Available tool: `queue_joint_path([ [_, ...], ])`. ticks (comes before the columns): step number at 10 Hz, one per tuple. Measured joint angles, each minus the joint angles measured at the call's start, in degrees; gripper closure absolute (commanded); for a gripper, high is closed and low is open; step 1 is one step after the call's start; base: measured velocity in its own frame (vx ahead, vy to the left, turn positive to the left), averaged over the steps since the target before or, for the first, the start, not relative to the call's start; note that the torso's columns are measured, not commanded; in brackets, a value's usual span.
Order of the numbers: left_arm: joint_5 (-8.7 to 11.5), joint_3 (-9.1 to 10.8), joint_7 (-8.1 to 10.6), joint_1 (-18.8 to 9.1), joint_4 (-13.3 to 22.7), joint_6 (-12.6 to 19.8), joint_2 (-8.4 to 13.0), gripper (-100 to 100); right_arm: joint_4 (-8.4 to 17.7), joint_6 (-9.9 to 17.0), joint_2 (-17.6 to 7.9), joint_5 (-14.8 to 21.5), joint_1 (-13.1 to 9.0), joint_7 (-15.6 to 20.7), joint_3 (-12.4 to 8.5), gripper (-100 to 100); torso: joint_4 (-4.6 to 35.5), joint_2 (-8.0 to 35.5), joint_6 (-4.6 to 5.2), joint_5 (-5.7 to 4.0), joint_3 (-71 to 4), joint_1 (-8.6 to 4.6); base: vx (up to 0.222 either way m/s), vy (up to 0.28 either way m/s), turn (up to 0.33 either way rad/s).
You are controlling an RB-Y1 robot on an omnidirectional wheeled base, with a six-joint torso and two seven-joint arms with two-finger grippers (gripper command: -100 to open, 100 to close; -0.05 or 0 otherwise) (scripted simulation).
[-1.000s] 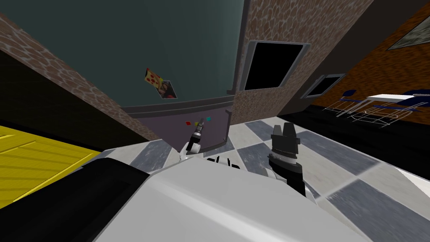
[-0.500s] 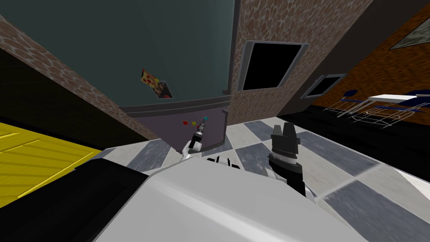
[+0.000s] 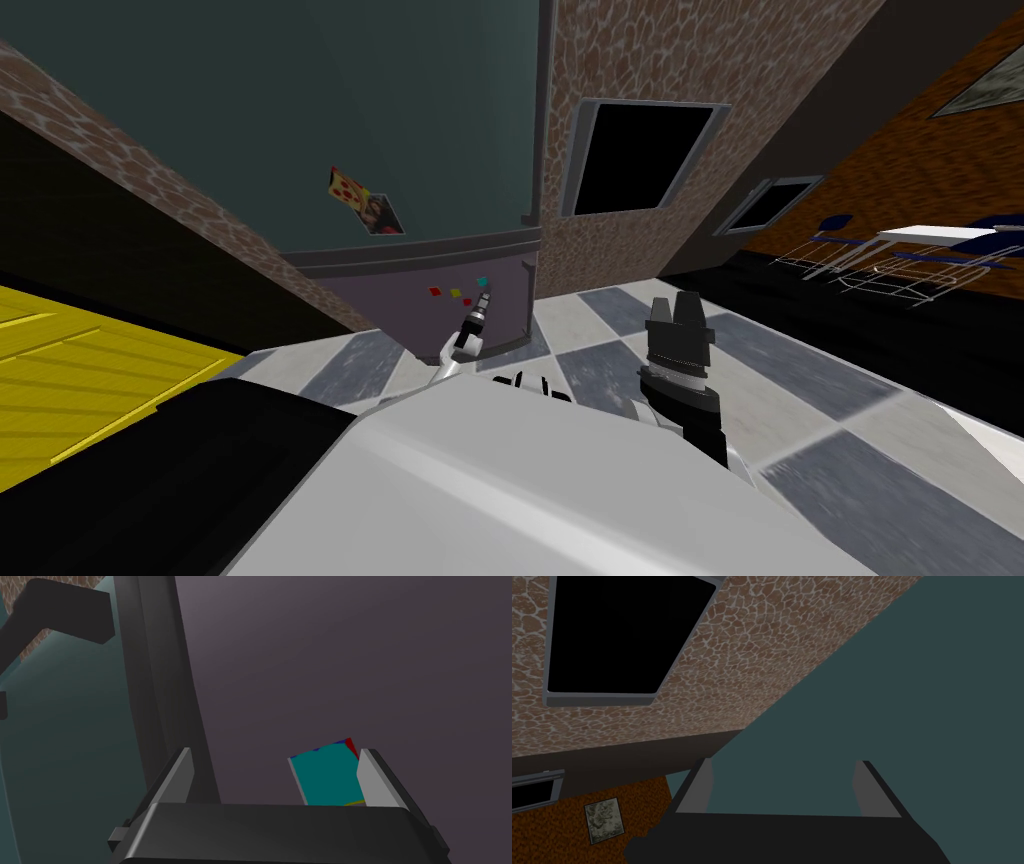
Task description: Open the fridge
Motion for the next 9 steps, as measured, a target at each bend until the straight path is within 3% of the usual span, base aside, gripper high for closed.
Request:
queue_joint_path([
  [9, -1.1, -0.37, -3.01, -8.5, 13.0, -0.2, 0.4, -100, 0.0, 0.0, 0.0, 0.0, 0.0, 0.0, 0.0, 0, 0.0, 0.0, 0.01, -0.01, 0.0, -0.06, 0.002, -0.089, 0.013],
])
